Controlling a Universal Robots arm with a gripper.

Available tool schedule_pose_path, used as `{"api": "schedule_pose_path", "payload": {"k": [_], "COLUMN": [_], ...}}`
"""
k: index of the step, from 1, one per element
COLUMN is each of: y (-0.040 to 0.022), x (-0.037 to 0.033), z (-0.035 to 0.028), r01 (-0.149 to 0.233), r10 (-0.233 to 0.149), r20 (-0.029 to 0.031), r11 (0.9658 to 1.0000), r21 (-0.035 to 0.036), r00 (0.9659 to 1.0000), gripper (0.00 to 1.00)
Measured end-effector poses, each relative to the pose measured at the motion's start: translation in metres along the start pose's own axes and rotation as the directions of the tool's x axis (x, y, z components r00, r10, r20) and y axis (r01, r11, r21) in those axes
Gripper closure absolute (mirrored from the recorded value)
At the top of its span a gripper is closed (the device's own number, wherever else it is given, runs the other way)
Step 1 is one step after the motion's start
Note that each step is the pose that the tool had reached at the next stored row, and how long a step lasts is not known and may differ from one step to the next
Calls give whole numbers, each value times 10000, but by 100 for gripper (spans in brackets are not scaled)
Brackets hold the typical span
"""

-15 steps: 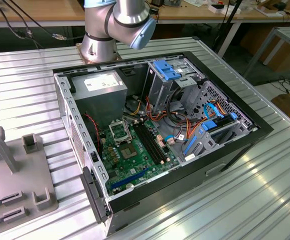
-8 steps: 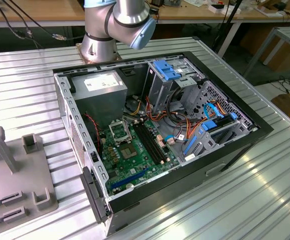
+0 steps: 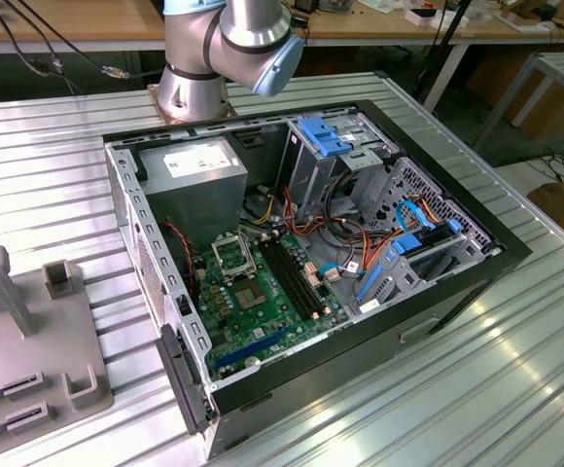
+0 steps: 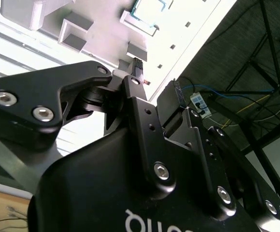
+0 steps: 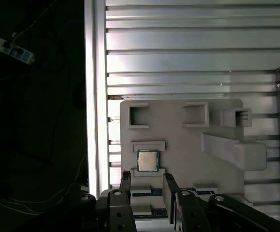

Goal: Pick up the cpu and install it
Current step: 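Pick up the cpu and move it towards the insertion slot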

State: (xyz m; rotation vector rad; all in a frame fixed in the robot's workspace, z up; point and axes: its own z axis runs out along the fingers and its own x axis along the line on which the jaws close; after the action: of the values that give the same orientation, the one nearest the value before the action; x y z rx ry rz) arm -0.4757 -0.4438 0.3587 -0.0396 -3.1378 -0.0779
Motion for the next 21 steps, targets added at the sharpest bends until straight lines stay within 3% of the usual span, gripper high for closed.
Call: {"api": "schedule_pose_path", "payload": {"k": [6,9,14,21], "y": [-99,-105,-108,-117], "x": [-3,-18,-124,-134], "z": [95,152,270,399], "r01": [73,73,72,69], "r10": [-73,-73,-72,-69], "r20": [-4,-8,-29,-66], "r11": [10000,10000,10000,10000], "r21": [0,1,2,3], "r00": [10000,10000,10000,10000], "gripper": [60,60,60,60]}}
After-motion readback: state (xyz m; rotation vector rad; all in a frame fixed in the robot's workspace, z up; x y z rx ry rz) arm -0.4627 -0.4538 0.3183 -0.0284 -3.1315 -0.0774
